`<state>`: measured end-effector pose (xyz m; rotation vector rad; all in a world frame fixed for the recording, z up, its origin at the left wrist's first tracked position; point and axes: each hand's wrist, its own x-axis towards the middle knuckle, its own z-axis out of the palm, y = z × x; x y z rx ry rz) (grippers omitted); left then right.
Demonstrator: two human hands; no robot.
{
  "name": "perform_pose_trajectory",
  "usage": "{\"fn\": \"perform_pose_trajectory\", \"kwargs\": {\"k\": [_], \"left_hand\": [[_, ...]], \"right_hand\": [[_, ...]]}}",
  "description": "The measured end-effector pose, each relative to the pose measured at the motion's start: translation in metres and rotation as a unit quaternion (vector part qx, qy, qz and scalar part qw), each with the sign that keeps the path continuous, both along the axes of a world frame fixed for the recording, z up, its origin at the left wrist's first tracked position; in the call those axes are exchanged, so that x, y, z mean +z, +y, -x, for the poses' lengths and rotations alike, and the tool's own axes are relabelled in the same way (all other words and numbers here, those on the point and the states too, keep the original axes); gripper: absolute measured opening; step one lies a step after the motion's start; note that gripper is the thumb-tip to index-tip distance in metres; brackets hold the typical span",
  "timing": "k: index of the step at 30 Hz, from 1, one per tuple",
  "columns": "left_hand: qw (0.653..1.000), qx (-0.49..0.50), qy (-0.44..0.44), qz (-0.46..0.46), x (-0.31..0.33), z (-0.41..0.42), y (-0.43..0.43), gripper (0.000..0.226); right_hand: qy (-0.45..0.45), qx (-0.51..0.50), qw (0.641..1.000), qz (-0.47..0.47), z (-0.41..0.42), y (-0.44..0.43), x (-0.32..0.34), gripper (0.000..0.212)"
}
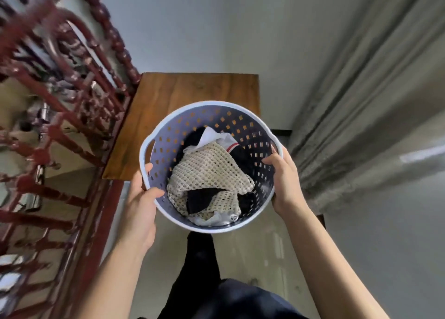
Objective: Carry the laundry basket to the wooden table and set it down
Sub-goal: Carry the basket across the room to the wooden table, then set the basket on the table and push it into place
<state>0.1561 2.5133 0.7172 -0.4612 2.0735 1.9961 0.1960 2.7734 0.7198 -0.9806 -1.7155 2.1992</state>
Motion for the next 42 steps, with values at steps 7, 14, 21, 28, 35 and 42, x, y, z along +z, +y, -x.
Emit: {"fn": "perform_pose_trajectory", "kwargs": {"k": [7, 14, 21, 28, 35, 42], "left_hand": [[0.998, 0.003, -0.057, -0.005, -0.041, 0.146, 0.000, 0.062], [0.991, -0.065, -0.111, 0.043, -0.064, 0.286, -0.003, 0.060], [0.986, -0.069, -0.127, 0.080, -0.100, 0.360, 0.004, 0.060], [0.981, -0.086, -0.087, 0.153, -0.120, 0.367, 0.014, 0.066], [0.889, -0.171, 0.060, 0.421, -0.118, 0.312, 0.041, 0.071], [0.801, -0.319, 0.123, 0.492, -0.136, 0.283, 0.041, 0.063]], "right_hand": [[-0.082, -0.017, 0.996, -0.009, 0.138, -0.006, -0.032, 0.061], [-0.150, -0.019, 0.987, -0.056, 0.256, -0.009, -0.051, 0.071], [-0.174, 0.040, 0.979, -0.102, 0.326, -0.004, -0.075, 0.053], [-0.211, 0.159, 0.944, -0.200, 0.352, 0.016, -0.104, 0.070], [-0.101, 0.312, 0.835, -0.442, 0.308, 0.026, -0.129, 0.071], [-0.155, 0.472, 0.707, -0.504, 0.295, 0.033, -0.121, 0.103]]}}
